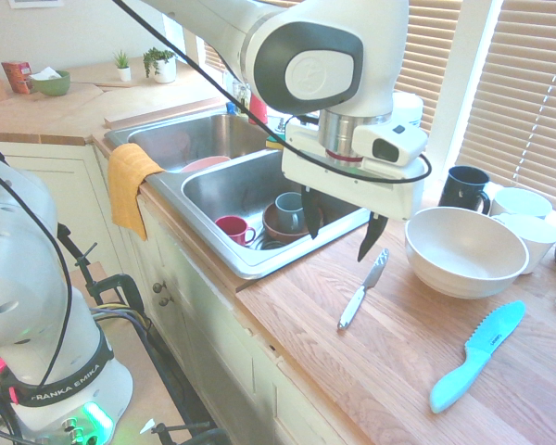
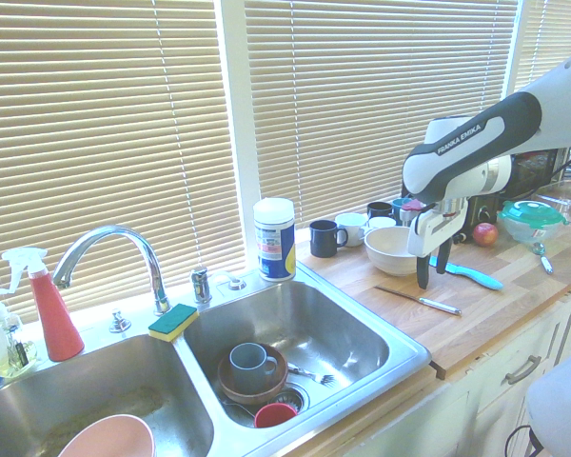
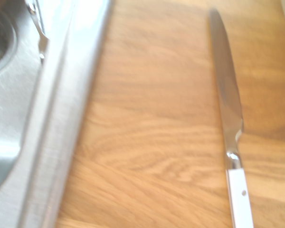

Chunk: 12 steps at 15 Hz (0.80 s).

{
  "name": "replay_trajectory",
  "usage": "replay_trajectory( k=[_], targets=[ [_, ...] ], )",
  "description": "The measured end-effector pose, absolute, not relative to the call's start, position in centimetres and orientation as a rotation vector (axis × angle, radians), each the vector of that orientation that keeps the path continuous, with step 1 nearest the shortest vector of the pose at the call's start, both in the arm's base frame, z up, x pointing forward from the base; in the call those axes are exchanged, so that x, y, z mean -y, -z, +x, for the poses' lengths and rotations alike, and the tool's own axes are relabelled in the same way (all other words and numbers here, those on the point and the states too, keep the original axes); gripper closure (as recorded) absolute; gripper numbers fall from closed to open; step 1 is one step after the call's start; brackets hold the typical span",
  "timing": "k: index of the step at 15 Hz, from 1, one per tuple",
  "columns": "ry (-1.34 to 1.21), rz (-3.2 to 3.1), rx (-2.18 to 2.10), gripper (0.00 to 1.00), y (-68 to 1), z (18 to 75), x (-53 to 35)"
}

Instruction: Put the knife into the sink

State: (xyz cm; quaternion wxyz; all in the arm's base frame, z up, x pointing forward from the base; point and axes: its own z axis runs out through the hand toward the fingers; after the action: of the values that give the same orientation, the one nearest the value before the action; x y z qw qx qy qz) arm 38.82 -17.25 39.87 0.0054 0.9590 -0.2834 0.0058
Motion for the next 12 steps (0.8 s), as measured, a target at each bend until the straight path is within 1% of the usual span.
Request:
replay_trajectory(
  k=[8,12],
  targets=[
    [0.038,2.991,0.919,0.00,-34.9,38.9,19.9],
    [0.063,2.986,0.929,0.00,-33.5,38.8,20.6]
  ],
)
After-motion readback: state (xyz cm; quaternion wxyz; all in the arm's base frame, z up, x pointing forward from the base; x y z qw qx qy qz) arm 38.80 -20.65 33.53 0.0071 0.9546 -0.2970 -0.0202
